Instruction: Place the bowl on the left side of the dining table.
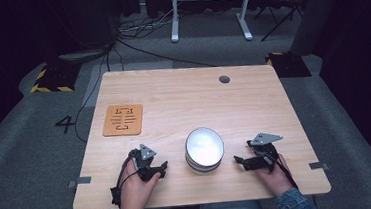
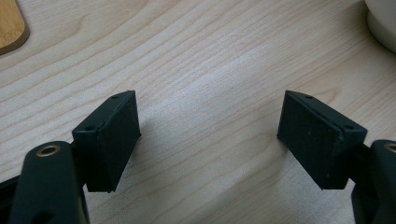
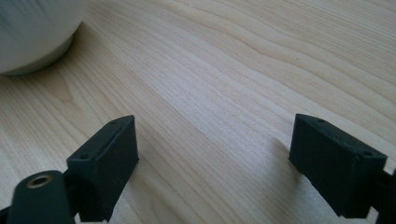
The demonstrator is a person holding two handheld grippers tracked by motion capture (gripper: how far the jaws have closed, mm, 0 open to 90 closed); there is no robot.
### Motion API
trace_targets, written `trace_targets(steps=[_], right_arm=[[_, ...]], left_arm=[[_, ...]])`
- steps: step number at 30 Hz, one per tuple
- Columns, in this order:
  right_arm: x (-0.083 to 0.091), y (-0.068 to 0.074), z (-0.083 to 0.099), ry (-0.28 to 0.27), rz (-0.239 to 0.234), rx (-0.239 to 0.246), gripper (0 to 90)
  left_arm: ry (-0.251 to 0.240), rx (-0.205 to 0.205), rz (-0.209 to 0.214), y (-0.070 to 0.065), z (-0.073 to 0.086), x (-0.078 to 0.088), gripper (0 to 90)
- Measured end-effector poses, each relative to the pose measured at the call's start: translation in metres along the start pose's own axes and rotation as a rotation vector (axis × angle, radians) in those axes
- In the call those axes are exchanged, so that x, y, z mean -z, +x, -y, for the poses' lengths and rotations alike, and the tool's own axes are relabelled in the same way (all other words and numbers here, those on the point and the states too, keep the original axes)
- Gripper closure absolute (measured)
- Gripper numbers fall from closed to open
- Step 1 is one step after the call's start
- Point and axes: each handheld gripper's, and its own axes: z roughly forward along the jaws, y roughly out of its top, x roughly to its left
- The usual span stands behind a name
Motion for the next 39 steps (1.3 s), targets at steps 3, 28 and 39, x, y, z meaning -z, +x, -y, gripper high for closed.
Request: trace_targets(steps=[3, 28, 39], right_arm=[[0.000, 0.000, 0.000, 0.000, 0.000, 0.000, 15.5], [0.000, 0.000, 0.000, 0.000, 0.000, 0.000, 15.5], [0.000, 0.000, 0.000, 0.000, 0.000, 0.000, 15.5]], left_arm=[[0.000, 0.000, 0.000, 0.000, 0.000, 0.000, 20.9], [0.005, 0.003, -0.002, -0.001, -0.001, -0.001, 20.1], [0.063, 0.033, 0.031, -0.010, -0.021, 0.012, 31.5]])
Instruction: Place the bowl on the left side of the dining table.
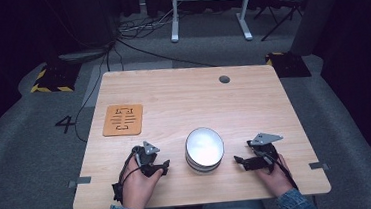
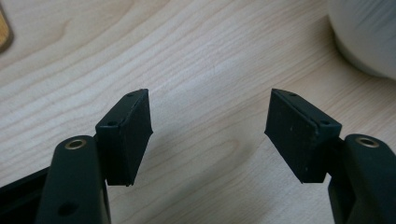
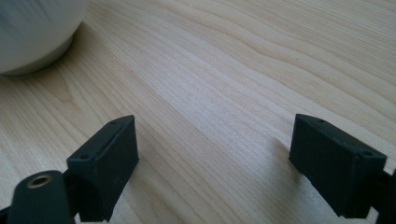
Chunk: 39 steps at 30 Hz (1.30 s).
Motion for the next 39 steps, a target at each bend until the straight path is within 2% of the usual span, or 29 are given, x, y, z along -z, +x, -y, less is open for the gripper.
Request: trace_targets(steps=[3, 5, 6, 12, 15, 18, 23, 25, 28, 29, 31, 34, 37, 39], right_arm=[[0.000, 0.000, 0.000, 0.000, 0.000, 0.000, 15.5], [0.000, 0.000, 0.000, 0.001, 0.000, 0.000, 15.5], [0.000, 0.000, 0.000, 0.000, 0.000, 0.000, 15.5], [0.000, 0.000, 0.000, 0.001, 0.004, -0.003, 15.5], [0.000, 0.000, 0.000, 0.001, 0.004, -0.004, 15.5], [0.000, 0.001, 0.000, 0.001, 0.005, -0.005, 15.5], [0.000, 0.001, 0.000, 0.001, 0.007, -0.006, 15.5], [0.000, 0.001, 0.000, 0.001, 0.007, -0.007, 15.5], [0.000, 0.001, 0.000, 0.002, 0.008, -0.007, 15.5], [0.000, 0.001, 0.000, 0.002, 0.008, -0.008, 15.5], [0.000, 0.001, 0.000, 0.002, 0.008, -0.008, 15.5], [0.000, 0.001, 0.000, 0.002, 0.009, -0.009, 15.5], [0.000, 0.001, 0.000, 0.002, 0.009, -0.011, 15.5], [0.000, 0.001, 0.000, 0.002, 0.010, -0.011, 15.5]], left_arm=[[0.002, -0.034, -0.011, -0.001, -0.005, 0.005, 31.5], [-0.009, -0.029, 0.003, -0.003, -0.008, 0.008, 32.1], [-0.006, -0.017, 0.026, -0.004, -0.010, 0.010, 32.5], [-0.034, -0.022, 0.039, -0.009, -0.020, 0.023, 36.7], [-0.039, -0.014, 0.080, -0.011, -0.025, 0.030, 38.4], [-0.056, -0.020, 0.091, -0.013, -0.032, 0.038, 39.3], [-0.116, -0.013, 0.115, -0.019, -0.043, 0.046, 41.3], [-0.118, -0.019, 0.133, -0.023, -0.047, 0.048, 41.6], [-0.126, -0.032, 0.141, -0.027, -0.056, 0.054, 41.7], [-0.133, -0.018, 0.142, -0.029, -0.060, 0.056, 41.7], [-0.127, -0.025, 0.137, -0.031, -0.064, 0.057, 41.7], [-0.131, -0.026, 0.155, -0.035, -0.072, 0.059, 41.7], [-0.132, -0.035, 0.166, -0.040, -0.079, 0.060, 41.5], [-0.133, -0.060, 0.155, -0.042, -0.085, 0.061, 42.0]])
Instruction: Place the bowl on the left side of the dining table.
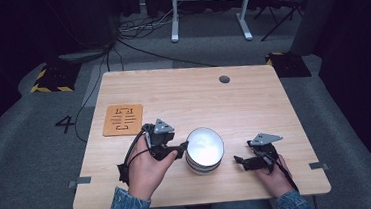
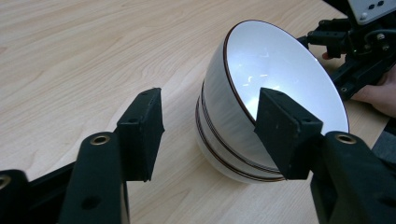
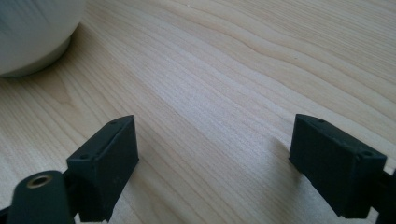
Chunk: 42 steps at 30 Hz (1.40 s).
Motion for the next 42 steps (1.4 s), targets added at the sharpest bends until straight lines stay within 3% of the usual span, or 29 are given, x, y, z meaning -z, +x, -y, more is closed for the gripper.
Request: trace_targets(steps=[6, 10, 15, 20, 21, 22, 24, 25, 32, 42], right_arm=[[0.000, 0.001, 0.000, -0.003, -0.001, -0.006, 15.5], [0.000, 0.001, 0.000, -0.003, -0.001, -0.005, 15.5], [0.000, 0.001, 0.000, -0.003, 0.001, -0.005, 15.5], [0.000, 0.001, 0.000, -0.003, 0.001, -0.005, 15.5], [0.000, 0.001, 0.000, -0.004, 0.001, -0.004, 15.5], [0.000, 0.001, 0.000, -0.004, 0.001, -0.004, 15.5], [0.000, 0.001, 0.000, -0.004, 0.001, -0.005, 15.5], [0.000, 0.001, 0.000, -0.004, 0.001, -0.005, 15.5], [0.000, 0.001, 0.000, -0.002, 0.003, -0.009, 15.5], [0.000, 0.001, 0.000, -0.002, 0.003, -0.009, 15.5]], left_arm=[[0.005, -0.015, 0.017, -0.005, -0.010, -0.003, 40.3], [0.040, -0.030, 0.034, -0.007, -0.016, -0.012, 40.3], [0.084, -0.050, 0.021, -0.008, -0.021, -0.030, 41.8], [0.132, -0.053, 0.007, -0.009, -0.022, -0.043, 55.8], [0.139, -0.064, -0.001, -0.009, -0.023, -0.045, 63.5], [0.139, -0.071, -0.018, -0.009, -0.023, -0.047, 63.5], [0.151, -0.095, -0.034, -0.009, -0.024, -0.047, 71.9], [0.145, -0.087, -0.037, -0.010, -0.025, -0.048, 75.2], [0.172, -0.111, -0.069, -0.013, -0.026, -0.054, 80.4], [0.182, -0.125, -0.056, -0.016, -0.029, -0.054, 82.2]])
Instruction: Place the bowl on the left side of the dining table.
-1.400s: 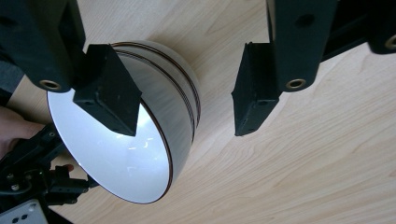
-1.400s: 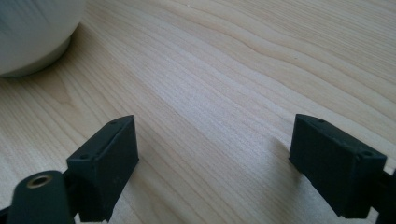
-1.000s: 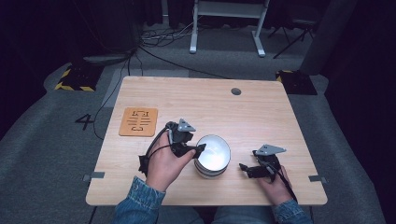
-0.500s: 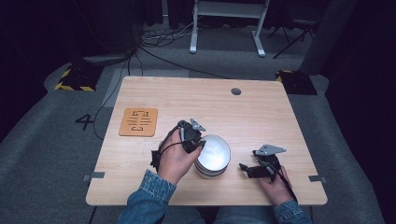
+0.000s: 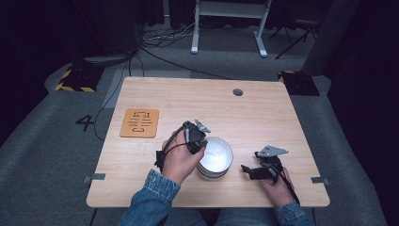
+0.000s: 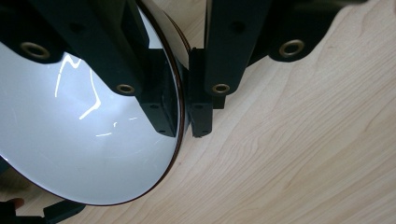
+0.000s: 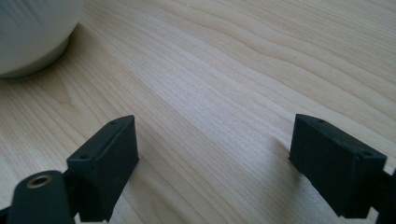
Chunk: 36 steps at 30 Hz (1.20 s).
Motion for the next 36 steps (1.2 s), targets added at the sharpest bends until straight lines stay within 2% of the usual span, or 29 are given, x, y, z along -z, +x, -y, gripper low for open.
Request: trace_targets(steps=[5, 9, 10, 14, 21, 22, 36], right_arm=[[0.000, 0.000, 0.000, 0.000, 0.000, 0.002, 15.5], [0.000, 0.000, 0.000, 0.000, 0.000, 0.001, 15.5], [0.000, 0.000, 0.000, 0.000, 0.000, 0.000, 15.5], [0.000, 0.000, 0.000, 0.000, 0.000, 0.000, 15.5], [0.000, 0.000, 0.000, 0.000, -0.001, 0.000, 15.5], [0.000, 0.001, 0.000, -0.005, 0.000, -0.012, 15.5], [-0.001, 0.000, -0.001, -0.005, 0.004, -0.003, 15.5]], left_arm=[[0.000, -0.009, 0.005, -0.001, -0.004, 0.005, 82.0], [-0.012, -0.006, 0.031, -0.002, -0.007, 0.013, 82.0], [-0.014, -0.021, 0.024, -0.001, -0.009, 0.015, 81.9], [-0.012, -0.036, 0.022, -0.004, -0.016, 0.023, 81.9], [-0.022, -0.039, 0.034, -0.006, -0.026, 0.039, 81.9], [-0.026, -0.034, 0.036, -0.007, -0.027, 0.040, 81.9], [-0.036, -0.035, 0.039, 0.004, -0.044, 0.054, 81.7]])
